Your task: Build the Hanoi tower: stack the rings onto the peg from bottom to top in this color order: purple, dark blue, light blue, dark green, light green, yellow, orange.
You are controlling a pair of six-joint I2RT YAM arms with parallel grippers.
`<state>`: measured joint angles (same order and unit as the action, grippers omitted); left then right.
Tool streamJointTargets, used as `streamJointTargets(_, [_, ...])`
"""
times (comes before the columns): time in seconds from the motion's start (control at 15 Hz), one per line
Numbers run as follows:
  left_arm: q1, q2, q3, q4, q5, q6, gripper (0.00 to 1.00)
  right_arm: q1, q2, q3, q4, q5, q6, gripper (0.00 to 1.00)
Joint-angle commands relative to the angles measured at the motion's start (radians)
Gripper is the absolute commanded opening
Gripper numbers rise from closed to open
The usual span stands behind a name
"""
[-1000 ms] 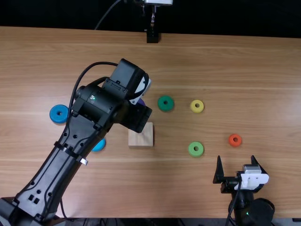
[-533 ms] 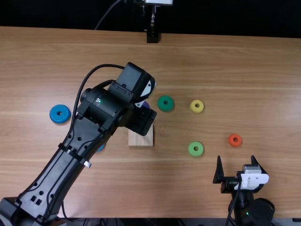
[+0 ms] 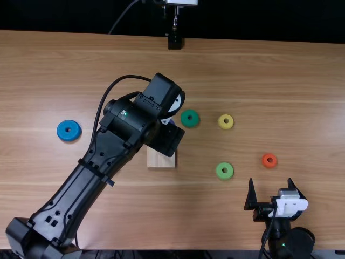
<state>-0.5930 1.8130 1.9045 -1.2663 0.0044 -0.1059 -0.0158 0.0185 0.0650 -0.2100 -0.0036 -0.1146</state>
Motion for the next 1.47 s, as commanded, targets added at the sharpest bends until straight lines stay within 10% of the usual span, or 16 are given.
streamJointTargets(0.0, [-0.022, 0.026, 0.030, 0.004, -0.003, -0.005, 0.00, -0.004, -0.019, -0.050, -0.065, 0.009, -0.003, 1.00])
streamJointTargets(1.13, [-0.010, 0.075, 0.025, 0.005, -0.004, -0.001, 0.00, -0.004, -0.019, -0.050, -0.065, 0.009, -0.003, 1.00])
streamJointTargets(1.33, [-0.005, 0.074, 0.024, 0.004, -0.006, 0.001, 0.90, -0.004, -0.019, -0.050, -0.065, 0.009, -0.003, 1.00])
streamJointTargets(1.4, [0.002, 0.075, 0.022, 0.000, -0.003, -0.001, 1.00, -0.004, -0.019, -0.050, -0.065, 0.009, -0.003, 1.00])
